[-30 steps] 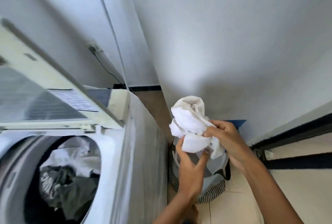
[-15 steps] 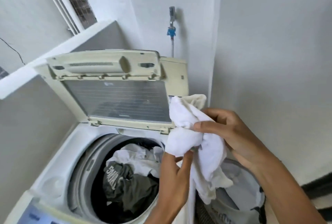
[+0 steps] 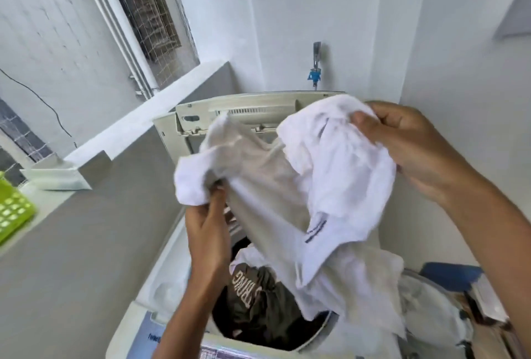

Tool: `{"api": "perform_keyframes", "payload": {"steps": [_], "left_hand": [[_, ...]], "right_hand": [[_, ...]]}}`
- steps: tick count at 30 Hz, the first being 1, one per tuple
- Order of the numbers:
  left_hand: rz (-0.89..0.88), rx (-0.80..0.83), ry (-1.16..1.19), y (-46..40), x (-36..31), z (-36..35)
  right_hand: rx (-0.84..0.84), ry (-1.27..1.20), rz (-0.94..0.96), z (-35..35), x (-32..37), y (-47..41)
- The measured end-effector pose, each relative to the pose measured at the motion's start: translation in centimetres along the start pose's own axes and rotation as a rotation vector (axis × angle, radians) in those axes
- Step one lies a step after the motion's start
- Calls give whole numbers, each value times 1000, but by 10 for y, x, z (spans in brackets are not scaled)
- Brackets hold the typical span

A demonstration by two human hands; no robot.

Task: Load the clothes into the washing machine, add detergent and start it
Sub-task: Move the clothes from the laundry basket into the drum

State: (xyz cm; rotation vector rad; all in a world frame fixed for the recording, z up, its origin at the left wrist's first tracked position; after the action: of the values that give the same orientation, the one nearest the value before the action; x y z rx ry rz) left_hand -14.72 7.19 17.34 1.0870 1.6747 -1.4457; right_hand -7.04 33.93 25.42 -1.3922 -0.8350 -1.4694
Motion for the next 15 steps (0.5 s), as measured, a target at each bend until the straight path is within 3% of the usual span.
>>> {"api": "perform_keyframes", "payload": {"steps": [3, 7, 15], "left_hand": [[1, -59, 4, -25, -5, 32], [-46, -44, -18, -49, -21, 49], [-119, -73, 62, -84, -54, 61]], "right_hand": [[-178, 56, 33, 13, 12, -2], [-390, 314, 101, 26, 35, -1], [-398, 569, 169, -8, 71, 5]]}}
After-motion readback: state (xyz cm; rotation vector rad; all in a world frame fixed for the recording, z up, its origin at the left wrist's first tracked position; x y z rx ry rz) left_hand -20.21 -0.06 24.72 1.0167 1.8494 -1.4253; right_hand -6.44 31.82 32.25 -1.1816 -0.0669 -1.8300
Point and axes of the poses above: each hand's wrist, its own y-axis away from the middle knuckle, its own z-axis out of the back of the hand, x = y × z, the point moved 10 cm from there along -y, towards the middle knuckle, and after that the axes turned 12 degrees about -z, right-handed, at the moved point
